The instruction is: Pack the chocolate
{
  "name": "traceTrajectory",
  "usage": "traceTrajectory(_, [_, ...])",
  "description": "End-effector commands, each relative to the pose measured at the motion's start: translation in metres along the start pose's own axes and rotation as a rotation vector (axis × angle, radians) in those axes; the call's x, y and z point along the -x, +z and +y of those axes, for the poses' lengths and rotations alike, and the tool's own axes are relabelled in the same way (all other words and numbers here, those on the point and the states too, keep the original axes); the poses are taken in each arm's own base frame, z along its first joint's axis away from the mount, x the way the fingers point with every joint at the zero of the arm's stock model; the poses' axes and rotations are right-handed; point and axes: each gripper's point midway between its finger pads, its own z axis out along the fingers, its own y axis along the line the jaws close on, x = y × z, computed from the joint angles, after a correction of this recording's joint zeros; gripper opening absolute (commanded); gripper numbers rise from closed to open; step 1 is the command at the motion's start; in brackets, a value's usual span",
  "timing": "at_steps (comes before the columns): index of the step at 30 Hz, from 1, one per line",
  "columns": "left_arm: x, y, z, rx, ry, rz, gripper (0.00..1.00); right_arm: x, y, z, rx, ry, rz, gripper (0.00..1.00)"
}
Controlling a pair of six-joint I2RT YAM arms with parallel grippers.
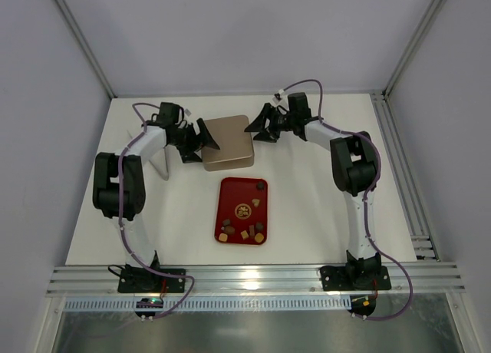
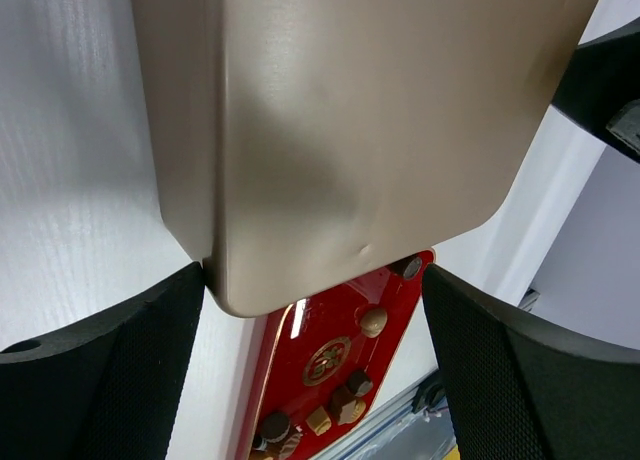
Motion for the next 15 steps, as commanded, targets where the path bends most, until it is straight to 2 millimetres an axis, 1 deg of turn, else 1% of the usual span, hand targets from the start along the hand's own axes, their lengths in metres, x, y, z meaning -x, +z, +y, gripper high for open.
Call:
traceTrajectory(1, [0.003,-0.013,-0.025,-0.093,0.010,-0.025,0.87,0.009,0.001,0.017,0.021,-0.065,-0.018,0.69])
traceTrajectory(7, [0.004,-0.016,-0.031,-0.113,0.005,-0.032,0.86,0.004,0.005,0.018,0.026,-0.068,-0.006,0.69])
traceTrajectory(13, [0.009,-0.020,-0.038,-0.129,0.010,-0.046,0.86,0.001,0.008,0.015,0.015,-0.077,0.001,0.69])
traceTrajectory(15, [0.010,-0.021,-0.040,-0.134,0.010,-0.047,0.86,-0.003,0.008,0.012,-0.003,-0.062,0.014,0.69])
